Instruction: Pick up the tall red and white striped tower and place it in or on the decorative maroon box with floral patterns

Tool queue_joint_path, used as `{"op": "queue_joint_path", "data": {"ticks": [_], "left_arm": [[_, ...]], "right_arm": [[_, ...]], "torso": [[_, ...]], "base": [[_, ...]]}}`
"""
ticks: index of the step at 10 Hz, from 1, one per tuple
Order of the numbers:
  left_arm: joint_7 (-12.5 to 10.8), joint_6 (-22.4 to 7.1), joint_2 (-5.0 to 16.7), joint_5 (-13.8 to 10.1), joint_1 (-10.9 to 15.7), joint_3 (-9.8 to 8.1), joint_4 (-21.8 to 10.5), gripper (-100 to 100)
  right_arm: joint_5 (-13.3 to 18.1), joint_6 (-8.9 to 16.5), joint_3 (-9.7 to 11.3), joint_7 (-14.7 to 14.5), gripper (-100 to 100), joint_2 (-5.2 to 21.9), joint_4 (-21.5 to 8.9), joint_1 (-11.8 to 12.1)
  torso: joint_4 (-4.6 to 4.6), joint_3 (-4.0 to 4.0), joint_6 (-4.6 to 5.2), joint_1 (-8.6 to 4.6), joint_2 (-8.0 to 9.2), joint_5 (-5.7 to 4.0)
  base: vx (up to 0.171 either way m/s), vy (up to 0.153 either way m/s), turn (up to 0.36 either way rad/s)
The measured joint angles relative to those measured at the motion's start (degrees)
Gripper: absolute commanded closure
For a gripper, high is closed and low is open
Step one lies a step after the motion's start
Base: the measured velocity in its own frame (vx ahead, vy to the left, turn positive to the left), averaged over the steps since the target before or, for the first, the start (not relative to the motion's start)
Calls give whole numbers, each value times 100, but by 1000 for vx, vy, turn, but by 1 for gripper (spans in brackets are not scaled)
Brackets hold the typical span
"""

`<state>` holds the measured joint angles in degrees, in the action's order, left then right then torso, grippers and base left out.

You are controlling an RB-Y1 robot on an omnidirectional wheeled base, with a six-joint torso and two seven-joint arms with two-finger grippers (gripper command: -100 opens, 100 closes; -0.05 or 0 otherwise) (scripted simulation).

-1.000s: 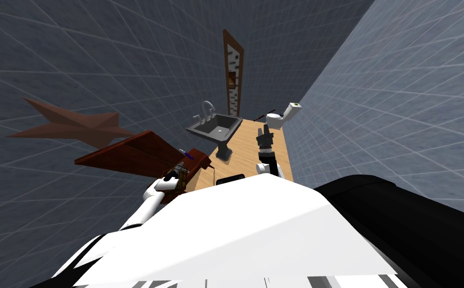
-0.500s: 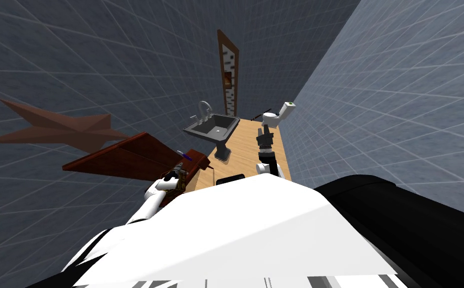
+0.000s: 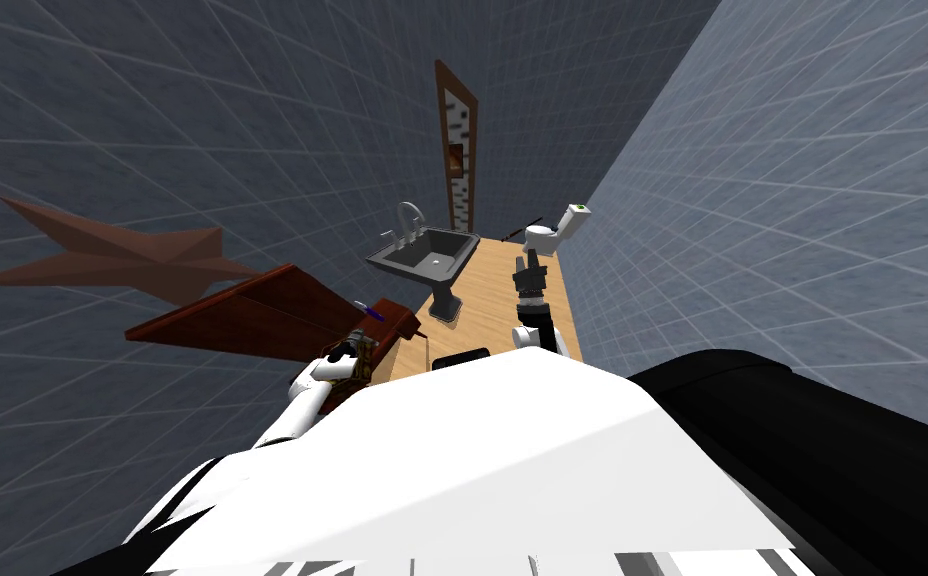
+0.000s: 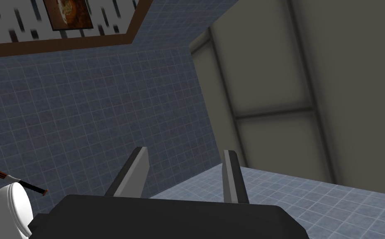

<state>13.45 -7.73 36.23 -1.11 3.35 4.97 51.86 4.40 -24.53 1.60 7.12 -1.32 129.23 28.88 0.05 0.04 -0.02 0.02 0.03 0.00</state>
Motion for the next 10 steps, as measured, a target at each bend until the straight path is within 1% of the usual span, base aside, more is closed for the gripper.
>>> {"op": "queue_joint_path", "data": {"ticks": [1, 2, 6, 8, 9, 10], "left_arm": [[0, 0, 0, 0, 0, 0, 0, 0], [1, 1, 0, 0, 0, 0, 0, 100], [7, -153, 139, -141, -210, 181, 513, 100], [15, -255, 212, -212, -328, 277, 808, 100], [14, -266, 216, -218, -332, 283, 821, 0], [14, -265, 215, -217, -332, 283, 820, 100]], "right_arm": [[0, 0, 0, 0, 0, 0, 0, 0], [0, 0, 0, 0, 0, 0, 0, 0], [0, 0, 0, 0, 0, 0, 0, 0], [0, 0, 0, 0, 0, 0, 0, 0], [0, 0, 0, 0, 0, 0, 0, 0], [0, 0, 0, 0, 0, 0, 0, 0]], "torso": [[0, 0, 0, 0, 0, 0], [0, 0, -1, 0, 1, 0], [-2, -4, -2, -15, -7, -5], [-2, -3, -2, -16, -5, -7], [-1, -2, 0, -10, -3, -6], [-1, -1, 0, -7, -2, -5]], "base": [[0, 0, 0], [13, -19, 136], [28, -31, 124], [13, -20, 55], [0, 0, 0], [-56, -71, 5]]}}
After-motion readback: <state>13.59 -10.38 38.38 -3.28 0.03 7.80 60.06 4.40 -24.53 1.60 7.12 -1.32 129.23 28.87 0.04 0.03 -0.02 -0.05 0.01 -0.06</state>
